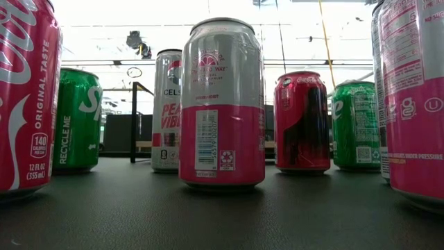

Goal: Place canned beverage on shelf
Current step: Put the top right white soda can on the shelf

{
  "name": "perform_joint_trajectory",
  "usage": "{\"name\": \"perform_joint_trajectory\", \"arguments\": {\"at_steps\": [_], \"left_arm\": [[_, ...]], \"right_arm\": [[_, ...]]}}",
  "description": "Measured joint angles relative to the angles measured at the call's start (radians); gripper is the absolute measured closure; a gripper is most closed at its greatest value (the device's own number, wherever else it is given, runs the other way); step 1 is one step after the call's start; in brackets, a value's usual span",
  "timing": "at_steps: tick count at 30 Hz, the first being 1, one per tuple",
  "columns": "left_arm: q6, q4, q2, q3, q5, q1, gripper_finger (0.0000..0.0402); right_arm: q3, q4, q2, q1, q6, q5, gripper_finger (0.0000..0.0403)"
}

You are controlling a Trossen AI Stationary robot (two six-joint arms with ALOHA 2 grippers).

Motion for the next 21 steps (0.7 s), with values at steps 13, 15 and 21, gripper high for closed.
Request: {"name": "perform_joint_trajectory", "arguments": {"at_steps": [13, 15, 21], "left_arm": [[0.011, -0.043, -0.002, 0.002, -0.002, 0.000, 0.0157], [0.011, -0.043, -0.002, 0.002, 0.004, 0.000, 0.0154], [0.058, -0.048, -0.011, 0.002, 0.073, 0.001, 0.0097]], "right_arm": [[-0.001, 0.001, 0.004, -0.001, 0.005, 0.004, 0.0195], [-0.001, 0.001, 0.004, -0.001, 0.006, 0.004, 0.0191], [-0.001, 0.010, 0.004, 0.000, 0.008, -0.019, 0.0175]]}}
